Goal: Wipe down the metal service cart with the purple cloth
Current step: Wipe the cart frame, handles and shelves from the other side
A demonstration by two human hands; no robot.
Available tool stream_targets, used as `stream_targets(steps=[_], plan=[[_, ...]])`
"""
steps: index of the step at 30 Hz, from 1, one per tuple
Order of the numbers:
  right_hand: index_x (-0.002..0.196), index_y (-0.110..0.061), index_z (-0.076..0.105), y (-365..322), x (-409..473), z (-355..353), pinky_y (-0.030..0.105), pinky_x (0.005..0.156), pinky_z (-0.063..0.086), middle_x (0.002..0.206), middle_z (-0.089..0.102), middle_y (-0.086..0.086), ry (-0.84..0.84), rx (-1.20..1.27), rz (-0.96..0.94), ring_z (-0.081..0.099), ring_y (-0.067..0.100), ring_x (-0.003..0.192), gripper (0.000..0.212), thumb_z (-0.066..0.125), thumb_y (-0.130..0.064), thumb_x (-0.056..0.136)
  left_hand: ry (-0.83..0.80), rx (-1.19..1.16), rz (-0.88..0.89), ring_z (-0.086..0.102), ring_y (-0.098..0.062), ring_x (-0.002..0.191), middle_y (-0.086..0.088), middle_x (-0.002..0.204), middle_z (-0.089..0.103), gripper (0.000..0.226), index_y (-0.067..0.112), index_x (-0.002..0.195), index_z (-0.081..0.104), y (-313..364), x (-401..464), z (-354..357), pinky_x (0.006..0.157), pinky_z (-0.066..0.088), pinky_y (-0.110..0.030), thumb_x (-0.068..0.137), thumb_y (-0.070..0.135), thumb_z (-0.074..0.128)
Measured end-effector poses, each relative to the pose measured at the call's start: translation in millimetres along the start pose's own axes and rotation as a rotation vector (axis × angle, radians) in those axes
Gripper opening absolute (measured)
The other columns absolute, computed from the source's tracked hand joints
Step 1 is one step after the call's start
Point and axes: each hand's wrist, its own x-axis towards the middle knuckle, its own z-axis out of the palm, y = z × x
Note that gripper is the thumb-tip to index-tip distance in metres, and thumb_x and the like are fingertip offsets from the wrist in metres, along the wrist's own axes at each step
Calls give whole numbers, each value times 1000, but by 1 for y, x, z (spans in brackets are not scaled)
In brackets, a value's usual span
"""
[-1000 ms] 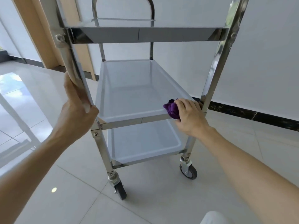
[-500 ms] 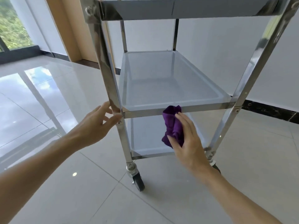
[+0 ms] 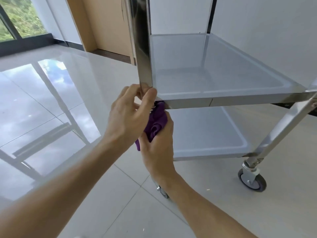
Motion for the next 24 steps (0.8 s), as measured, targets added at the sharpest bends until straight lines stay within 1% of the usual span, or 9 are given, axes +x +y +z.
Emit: stream_targets(steps=[2,5,7,9,11,13,15,20,24], plan=[[140,-18,39,15,0,0,40,90,55,129,51,-2,5,3,-26,58,20,115,66,75,-20,86,29,-30,3,58,12,86,18,98,56,10,41,85,53,-3,-2,4,67,43,-5,93,46,56],[137,-23,41,38,-5,-2,40,82,58,125,53,1,-18,-12,-33,63,21,105,65,77,-19,84,50,-12,10,58,6,88,19,102,52,15,34,91,52,-8,-8,10,75,55,-22,89,37,66],[133,-40,39,53,-13,-6,27,85,56,125,55,-2,-35,-46,-25,62,15,107,66,77,-21,82,67,-26,20,60,0,85,19,102,50,19,31,95,51,-8,-12,14,78,57,-30,88,34,69],[129,-60,30,67,-23,-11,12,83,50,125,53,-17,-70,-103,20,59,3,110,74,75,-28,81,81,-39,34,61,-3,88,18,103,49,26,29,102,52,-9,-13,16,79,57,-28,86,31,73],[126,-65,28,81,-33,-17,11,84,50,122,51,-28,-135,-133,104,57,-3,109,72,73,-33,80,77,-42,38,61,-3,89,16,107,50,34,27,108,53,-12,-13,16,79,56,-23,84,29,76],[124,-60,32,93,-40,-21,25,92,52,121,53,-20,-186,-146,178,58,2,109,66,73,-29,82,69,-40,42,61,-1,88,11,111,52,38,24,113,55,-12,-12,14,76,55,-18,84,27,78],[122,-53,37,94,-40,-25,28,97,49,120,56,-15,-219,-151,232,57,3,109,58,73,-26,85,74,-42,51,60,-1,86,9,112,52,38,21,115,55,-12,-11,14,75,54,-17,84,26,77],[130,-31,46,53,-12,-30,14,89,50,118,60,-9,-218,-111,179,60,5,107,53,75,-27,86,113,-68,44,61,-2,84,10,110,52,35,24,113,53,-11,-12,20,78,57,-28,86,24,74],[132,-29,43,32,1,-25,14,89,50,122,58,-9,-181,-62,57,58,4,111,60,77,-27,83,107,-80,34,61,0,86,13,110,52,33,28,111,53,-13,-12,18,76,57,-22,86,26,73]])
